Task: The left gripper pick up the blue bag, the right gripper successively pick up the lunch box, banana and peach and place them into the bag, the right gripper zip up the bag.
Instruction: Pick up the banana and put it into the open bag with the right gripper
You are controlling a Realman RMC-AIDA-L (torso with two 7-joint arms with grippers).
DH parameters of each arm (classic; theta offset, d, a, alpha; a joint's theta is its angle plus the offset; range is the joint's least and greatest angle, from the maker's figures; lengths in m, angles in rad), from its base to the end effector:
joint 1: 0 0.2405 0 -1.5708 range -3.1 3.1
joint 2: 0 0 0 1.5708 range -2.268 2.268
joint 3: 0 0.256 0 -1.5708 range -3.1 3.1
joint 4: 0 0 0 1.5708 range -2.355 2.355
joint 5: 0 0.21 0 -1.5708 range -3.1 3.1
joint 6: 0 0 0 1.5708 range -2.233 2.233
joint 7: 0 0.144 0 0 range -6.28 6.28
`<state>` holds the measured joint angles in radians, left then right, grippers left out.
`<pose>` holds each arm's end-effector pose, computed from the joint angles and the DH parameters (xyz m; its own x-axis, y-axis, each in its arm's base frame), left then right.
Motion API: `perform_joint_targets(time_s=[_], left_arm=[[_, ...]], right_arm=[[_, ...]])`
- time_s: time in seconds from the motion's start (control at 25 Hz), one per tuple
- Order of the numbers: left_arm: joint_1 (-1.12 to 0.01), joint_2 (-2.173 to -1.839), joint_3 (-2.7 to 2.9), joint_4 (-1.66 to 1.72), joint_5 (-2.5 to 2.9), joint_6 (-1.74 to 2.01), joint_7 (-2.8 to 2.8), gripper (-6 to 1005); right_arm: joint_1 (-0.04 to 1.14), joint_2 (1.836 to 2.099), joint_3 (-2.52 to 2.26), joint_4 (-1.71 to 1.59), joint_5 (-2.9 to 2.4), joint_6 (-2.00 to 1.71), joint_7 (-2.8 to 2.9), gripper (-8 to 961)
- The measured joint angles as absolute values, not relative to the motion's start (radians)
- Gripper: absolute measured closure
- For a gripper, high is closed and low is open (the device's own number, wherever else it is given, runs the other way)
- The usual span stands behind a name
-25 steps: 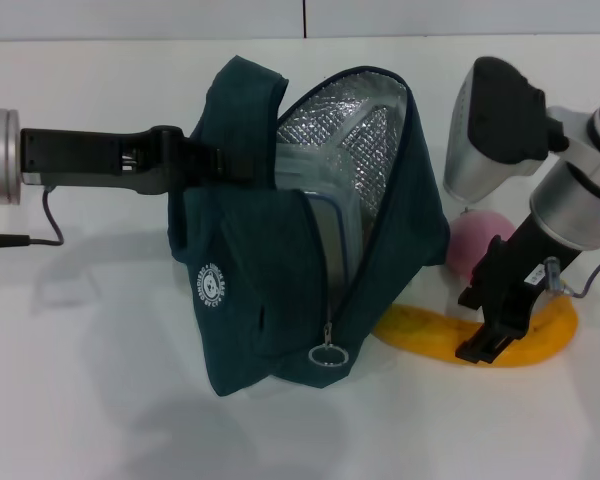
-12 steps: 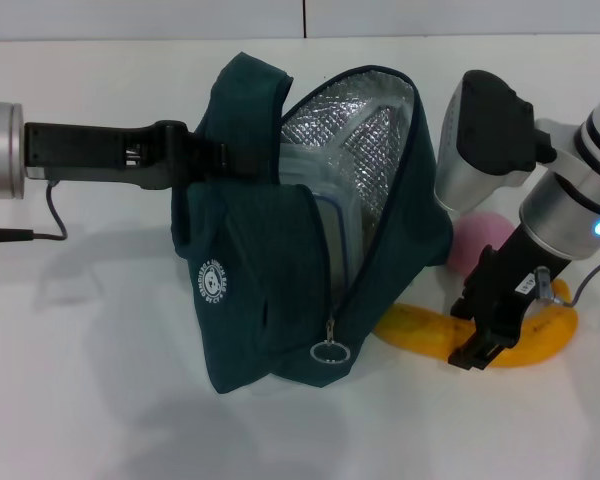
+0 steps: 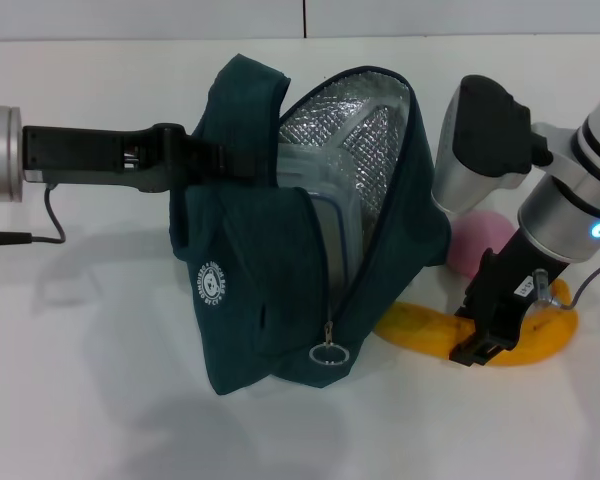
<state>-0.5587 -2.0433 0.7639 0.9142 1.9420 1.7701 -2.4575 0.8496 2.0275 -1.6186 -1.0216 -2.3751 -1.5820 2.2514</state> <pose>-0.2122 0.3364 0.0464 0.2922 0.8907 0.3481 0.8495 -0.4090 0.3333 0.1487 0.3489 -0.0542 0.8423 -0.2347 0.4852 -0.2483 -0.9680 -0.0370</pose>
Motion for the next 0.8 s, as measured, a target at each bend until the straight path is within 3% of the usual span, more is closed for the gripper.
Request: perform_joint_targets(time_s=[0.24,0.52,0.8], left_arm=[[-0.553,-2.042,0.763,0.914,1.942,1.77,-2.457,968],[-0.54,-2.039,0.74,0.914,1.942,1.773,-2.456,968],[-0.538,-2.039,0.738,0.913,1.942,1.772,-2.454,968]], right_arm=[[0.85,2.019,-1.613,-1.056,-2.389,-1.643,2.301,542],[0.817,2.01,-1.372,-1.141,-2.473,-1.851,2.32,541],[0.756,1.945,-1.112,-1.188,-2.476,-1.965,2.302,542]])
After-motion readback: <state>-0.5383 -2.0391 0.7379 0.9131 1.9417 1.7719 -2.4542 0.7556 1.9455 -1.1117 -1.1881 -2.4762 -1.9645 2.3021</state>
